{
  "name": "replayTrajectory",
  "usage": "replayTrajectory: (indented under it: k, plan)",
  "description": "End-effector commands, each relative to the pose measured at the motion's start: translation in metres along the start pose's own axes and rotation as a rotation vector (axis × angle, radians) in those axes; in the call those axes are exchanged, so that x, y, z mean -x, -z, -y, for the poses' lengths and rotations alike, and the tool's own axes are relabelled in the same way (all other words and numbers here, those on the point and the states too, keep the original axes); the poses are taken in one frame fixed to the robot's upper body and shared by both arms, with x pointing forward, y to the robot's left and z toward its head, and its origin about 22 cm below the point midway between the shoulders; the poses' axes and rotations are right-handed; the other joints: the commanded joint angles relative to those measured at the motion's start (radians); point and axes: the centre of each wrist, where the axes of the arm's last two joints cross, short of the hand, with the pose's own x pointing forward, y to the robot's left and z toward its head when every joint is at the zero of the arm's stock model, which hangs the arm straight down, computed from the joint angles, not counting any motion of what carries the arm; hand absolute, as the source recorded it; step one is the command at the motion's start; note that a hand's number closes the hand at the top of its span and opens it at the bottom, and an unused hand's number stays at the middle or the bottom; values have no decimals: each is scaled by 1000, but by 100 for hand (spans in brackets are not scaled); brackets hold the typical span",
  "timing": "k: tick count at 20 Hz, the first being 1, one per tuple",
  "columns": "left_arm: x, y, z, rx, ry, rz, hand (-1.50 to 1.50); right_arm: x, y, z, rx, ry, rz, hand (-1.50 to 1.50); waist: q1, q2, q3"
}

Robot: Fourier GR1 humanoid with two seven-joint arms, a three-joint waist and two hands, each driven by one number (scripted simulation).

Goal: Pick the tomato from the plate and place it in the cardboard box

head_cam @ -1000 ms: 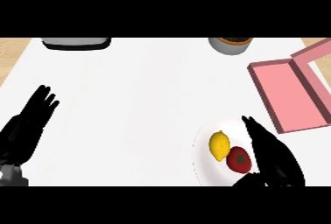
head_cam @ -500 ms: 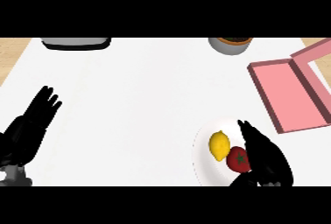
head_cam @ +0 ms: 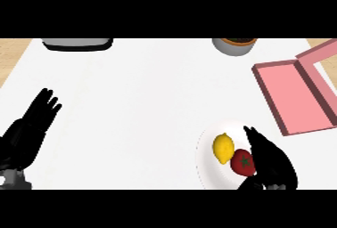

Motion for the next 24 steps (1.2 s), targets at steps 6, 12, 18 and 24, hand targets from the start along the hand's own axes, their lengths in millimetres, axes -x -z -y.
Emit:
replayTrajectory:
  k: [6, 12, 18, 24]
  plan:
    - [2, 16, 9, 8, -21, -7, 0, -15, 6, 1, -15, -32, -40, -150, -2, 0, 0]
    - [-1, 19, -7, 12, -12, 8, 0, -7, 24, -9, 64, -22, 40, 150, -1, 1, 0]
    - [5, 1, 15, 11, -12, -11, 0, 1, 22, -1, 78, -59, 63, 150, -1, 0, 0]
    - [-13, 18, 18, 35, -2, 13, 0, -75, 90, 43, 85, -1, 18, 150, 33, 13, 0]
